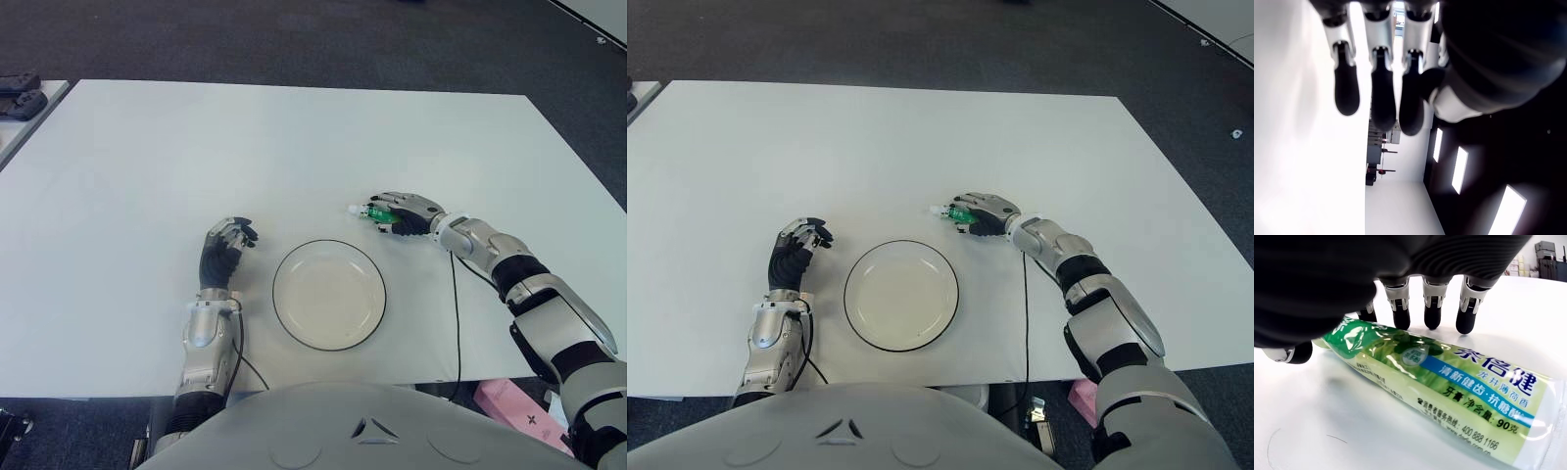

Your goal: Put the toothpaste on the table into the plate.

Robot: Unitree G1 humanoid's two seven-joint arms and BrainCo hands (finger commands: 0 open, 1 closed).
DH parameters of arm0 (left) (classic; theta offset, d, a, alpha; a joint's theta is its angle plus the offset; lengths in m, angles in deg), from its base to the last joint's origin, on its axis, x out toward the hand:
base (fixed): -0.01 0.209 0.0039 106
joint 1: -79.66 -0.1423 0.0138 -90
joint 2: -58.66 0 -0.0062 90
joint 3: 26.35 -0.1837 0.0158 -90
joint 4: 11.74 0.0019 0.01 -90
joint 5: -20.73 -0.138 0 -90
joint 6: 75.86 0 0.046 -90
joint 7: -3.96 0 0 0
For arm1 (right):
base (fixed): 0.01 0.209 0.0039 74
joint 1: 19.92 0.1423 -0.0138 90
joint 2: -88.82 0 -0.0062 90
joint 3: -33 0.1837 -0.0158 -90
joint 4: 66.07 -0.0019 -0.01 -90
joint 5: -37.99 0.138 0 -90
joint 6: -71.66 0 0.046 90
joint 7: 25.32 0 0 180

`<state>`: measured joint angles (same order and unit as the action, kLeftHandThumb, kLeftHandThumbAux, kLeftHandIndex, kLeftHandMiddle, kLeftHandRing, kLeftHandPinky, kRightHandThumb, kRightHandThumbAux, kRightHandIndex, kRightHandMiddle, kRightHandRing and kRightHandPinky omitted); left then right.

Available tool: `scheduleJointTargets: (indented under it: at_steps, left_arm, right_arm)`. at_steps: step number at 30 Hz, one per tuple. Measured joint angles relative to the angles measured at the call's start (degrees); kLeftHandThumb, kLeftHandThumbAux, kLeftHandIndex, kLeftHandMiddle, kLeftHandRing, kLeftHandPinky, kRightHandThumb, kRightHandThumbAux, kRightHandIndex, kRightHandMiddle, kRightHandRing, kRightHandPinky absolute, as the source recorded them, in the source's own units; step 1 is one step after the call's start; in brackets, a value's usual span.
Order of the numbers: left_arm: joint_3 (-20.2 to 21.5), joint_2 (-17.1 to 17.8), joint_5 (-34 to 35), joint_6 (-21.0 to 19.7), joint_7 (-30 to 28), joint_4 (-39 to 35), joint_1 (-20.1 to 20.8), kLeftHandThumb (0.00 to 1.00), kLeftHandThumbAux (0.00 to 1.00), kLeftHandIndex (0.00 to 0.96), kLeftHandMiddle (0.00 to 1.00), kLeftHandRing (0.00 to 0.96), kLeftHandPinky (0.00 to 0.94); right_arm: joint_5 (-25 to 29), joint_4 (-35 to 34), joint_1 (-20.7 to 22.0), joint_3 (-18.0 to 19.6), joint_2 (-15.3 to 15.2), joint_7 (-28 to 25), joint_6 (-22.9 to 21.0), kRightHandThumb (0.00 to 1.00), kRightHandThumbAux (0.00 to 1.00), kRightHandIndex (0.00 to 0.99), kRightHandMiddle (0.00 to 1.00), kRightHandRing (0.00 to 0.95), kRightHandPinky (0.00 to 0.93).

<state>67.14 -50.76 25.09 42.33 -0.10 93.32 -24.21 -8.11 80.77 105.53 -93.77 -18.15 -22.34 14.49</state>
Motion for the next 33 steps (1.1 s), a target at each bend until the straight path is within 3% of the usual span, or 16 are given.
scheduleJointTargets:
  at_steps: [7,13,18,22,33]
  left_arm:
    - [0.02,0.0,-0.09,0.37,0.24,-0.21,-0.54,0.698,0.722,0.431,0.549,0.533,0.525]
    - [0.14,0.06,0.05,0.34,0.24,-0.41,-0.79,0.699,0.721,0.432,0.554,0.538,0.522]
    - [0.21,0.08,0.1,0.31,0.24,-0.45,-0.83,0.7,0.721,0.433,0.551,0.536,0.517]
    - [0.22,0.1,0.07,0.31,0.24,-0.47,-0.86,0.699,0.721,0.433,0.557,0.538,0.517]
    - [0.34,0.21,-0.11,0.34,0.34,-0.54,-0.81,0.697,0.72,0.433,0.563,0.539,0.519]
  right_arm:
    - [-0.4,0.04,-1.16,-0.86,0.88,3.9,-2.65,0.524,0.184,0.0,0.0,0.0,0.0]
    - [-0.54,0.12,-3.21,-0.82,2.57,9.67,-5.85,0.561,0.3,0.015,0.0,0.0,0.002]
    - [-0.49,1.67,-4.08,-0.49,4.03,14.63,-7.51,0.574,0.366,0.066,0.03,0.018,0.103]
    - [-0.48,4.37,-4.19,-0.38,5.57,19.58,-7.85,0.596,0.407,0.135,0.125,0.109,0.195]
    - [-0.44,9.02,-4.02,-0.39,7.81,28.31,-7.84,0.667,0.472,0.222,0.228,0.212,0.269]
